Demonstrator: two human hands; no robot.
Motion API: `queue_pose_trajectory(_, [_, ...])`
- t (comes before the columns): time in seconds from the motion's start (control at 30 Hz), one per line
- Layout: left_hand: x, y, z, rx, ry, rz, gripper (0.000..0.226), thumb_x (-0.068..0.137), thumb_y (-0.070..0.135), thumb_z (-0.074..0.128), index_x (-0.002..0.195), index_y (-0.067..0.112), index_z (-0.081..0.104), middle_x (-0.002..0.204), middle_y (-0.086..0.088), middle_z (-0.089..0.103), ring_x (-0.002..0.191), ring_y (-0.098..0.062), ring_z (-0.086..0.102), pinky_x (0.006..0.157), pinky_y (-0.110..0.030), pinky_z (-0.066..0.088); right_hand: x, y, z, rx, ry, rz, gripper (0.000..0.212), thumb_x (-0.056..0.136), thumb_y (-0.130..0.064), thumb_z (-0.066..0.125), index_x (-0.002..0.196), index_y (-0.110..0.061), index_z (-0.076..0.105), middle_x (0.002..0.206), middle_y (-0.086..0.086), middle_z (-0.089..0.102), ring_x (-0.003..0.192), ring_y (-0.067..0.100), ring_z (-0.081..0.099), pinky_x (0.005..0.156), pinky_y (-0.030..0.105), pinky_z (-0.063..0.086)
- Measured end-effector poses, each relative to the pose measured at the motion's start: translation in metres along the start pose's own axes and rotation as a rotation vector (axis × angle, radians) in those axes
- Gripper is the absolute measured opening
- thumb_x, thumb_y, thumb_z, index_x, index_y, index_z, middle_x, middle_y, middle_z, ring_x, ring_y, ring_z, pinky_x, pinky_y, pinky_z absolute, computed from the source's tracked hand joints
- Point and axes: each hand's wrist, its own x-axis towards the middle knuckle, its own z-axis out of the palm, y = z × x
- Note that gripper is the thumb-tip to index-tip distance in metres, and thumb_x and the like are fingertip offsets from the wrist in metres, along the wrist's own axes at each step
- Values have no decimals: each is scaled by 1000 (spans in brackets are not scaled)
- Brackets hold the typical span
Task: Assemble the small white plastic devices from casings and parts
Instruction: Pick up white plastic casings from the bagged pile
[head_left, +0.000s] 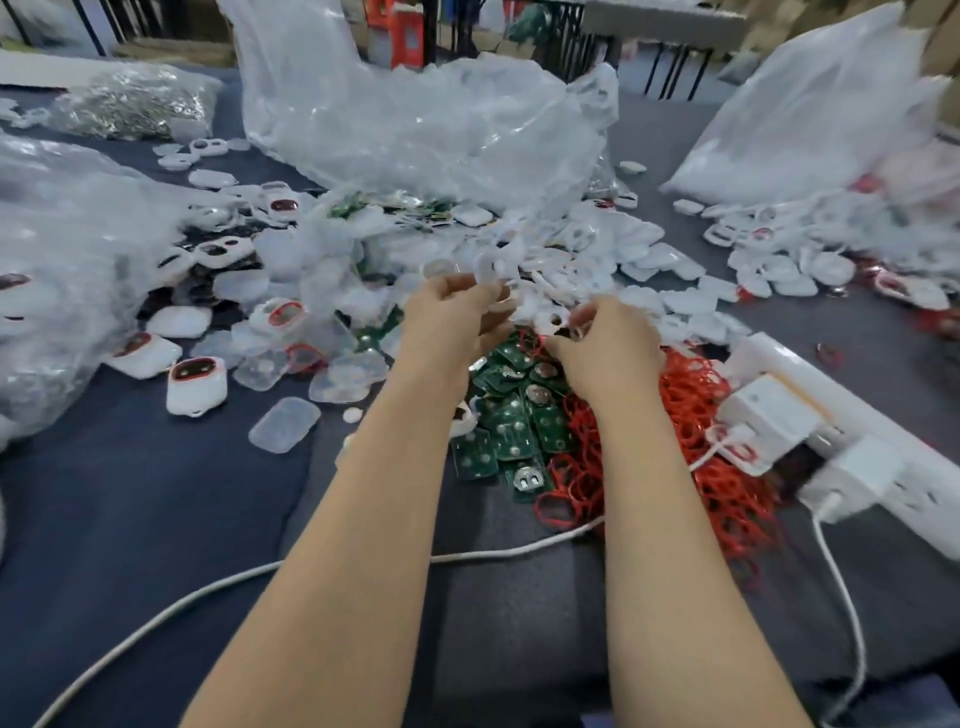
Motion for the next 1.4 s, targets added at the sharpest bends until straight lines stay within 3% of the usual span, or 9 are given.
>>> queue_pose_trajectory(0.27, [10, 6, -24, -16, -34, -30, 6, 94, 5, 56, 98, 9, 54, 86, -5, 73, 82, -19, 71, 73, -29, 58, -4, -5, -2, 7, -74, -63, 26, 87, -31, 66, 106, -20, 51, 113, 6, 58, 110, 29, 53, 96, 49, 43])
queue_pose_trajectory(0.47, [11, 8, -38, -25, -45, -54, 23, 98, 8, 48, 119, 1, 52, 89, -5, 73, 76, -20, 71, 71, -29, 59, -9, -16, 6, -54, -64, -35, 12, 91, -29, 62, 101, -24, 65, 126, 10, 48, 122, 34, 41, 101, 46, 33])
queue_pose_trajectory(0.57, [11, 9, -43, -15, -20, -43, 8, 99, 8, 48, 104, 5, 53, 84, -4, 73, 78, -21, 70, 76, -32, 58, -8, -19, 5, 2, 4, -75, 13, 94, -29, 57, 101, -20, 63, 124, 10, 49, 118, 31, 44, 99, 43, 39])
queue_pose_trajectory(0.73, [14, 9, -53, 40, 13, 17, 5, 98, 9, 52, 96, 13, 51, 74, 1, 73, 77, -13, 68, 75, -26, 57, -13, -51, 8, 521, 11, -312, 5, 94, -19, 57, 91, -21, 53, 82, -12, 57, 74, 2, 55, 63, 11, 41])
queue_pose_trajectory(0.83, [13, 6, -60, 47, 18, 66, 6, 95, 11, 58, 93, 15, 54, 87, -7, 68, 71, -13, 68, 67, -25, 59, -19, -70, 26, 584, -15, -404, 3, 91, -14, 61, 89, -15, 59, 75, -8, 62, 66, -4, 58, 60, 10, 44])
queue_pose_trajectory(1.0, [19, 0, -68, 184, 65, 204, 9, 96, 15, 57, 89, 20, 57, 88, -8, 69, 71, -13, 69, 63, -26, 57, -15, -70, 51, 569, 27, -405, 6, 91, -15, 63, 94, -10, 64, 97, 9, 65, 79, 13, 60, 70, 14, 45])
queue_pose_trajectory(1.1, [21, -1, -65, 234, 52, 267, 12, 97, 15, 54, 86, 19, 56, 78, -2, 67, 60, -4, 67, 56, -21, 54, -10, -67, 52, 598, 7, -401, 5, 91, -14, 62, 94, -11, 64, 97, 10, 65, 83, 18, 63, 78, 32, 52])
queue_pose_trajectory(1.3, [21, 0, -65, 407, 71, 323, 8, 99, 15, 49, 95, 19, 53, 103, -14, 68, 95, -27, 68, 87, -44, 56, -8, -65, 49, 641, -75, -371, 5, 90, -11, 60, 92, -15, 63, 97, 8, 66, 88, 24, 65, 82, 42, 54])
queue_pose_trajectory(1.4, [20, 1, -65, 415, 79, 320, 8, 100, 15, 46, 102, 15, 54, 101, -10, 67, 94, -25, 67, 85, -41, 56, -7, -64, 48, 742, -110, -333, 15, 90, -9, 61, 82, -22, 60, 88, 3, 66, 72, 12, 67, 67, 27, 55])
